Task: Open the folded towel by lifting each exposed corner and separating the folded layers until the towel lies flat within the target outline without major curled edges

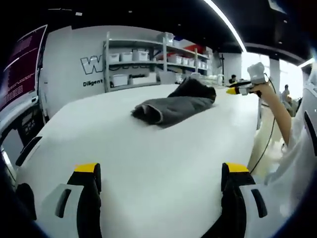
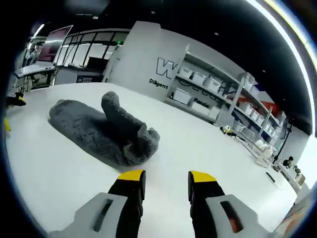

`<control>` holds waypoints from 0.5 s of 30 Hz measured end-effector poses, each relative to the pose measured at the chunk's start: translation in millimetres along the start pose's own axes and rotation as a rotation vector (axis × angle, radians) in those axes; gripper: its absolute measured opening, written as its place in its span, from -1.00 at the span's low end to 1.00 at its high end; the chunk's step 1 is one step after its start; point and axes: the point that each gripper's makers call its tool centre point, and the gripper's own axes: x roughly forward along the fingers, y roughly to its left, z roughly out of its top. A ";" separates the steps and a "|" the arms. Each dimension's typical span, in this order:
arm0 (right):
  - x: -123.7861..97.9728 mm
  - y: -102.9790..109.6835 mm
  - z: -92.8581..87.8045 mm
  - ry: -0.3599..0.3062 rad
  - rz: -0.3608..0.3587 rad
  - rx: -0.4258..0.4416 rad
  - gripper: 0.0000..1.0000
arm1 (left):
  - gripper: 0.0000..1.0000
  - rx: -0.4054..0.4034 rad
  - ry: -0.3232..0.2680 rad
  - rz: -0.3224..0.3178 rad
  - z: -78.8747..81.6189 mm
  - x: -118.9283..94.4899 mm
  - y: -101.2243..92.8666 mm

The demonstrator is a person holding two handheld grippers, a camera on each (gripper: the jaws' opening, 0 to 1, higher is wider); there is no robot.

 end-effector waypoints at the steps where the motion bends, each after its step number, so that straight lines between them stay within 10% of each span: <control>1: -0.1 1.3 -0.5 0.000 0.003 0.001 -0.34 | 0.99 0.000 -0.001 0.000 0.4 0.4 -0.3; 15: 3.4 35.1 -3.0 -0.012 0.092 0.007 -0.30 | 0.99 0.006 0.006 -0.013 3.6 4.5 -3.0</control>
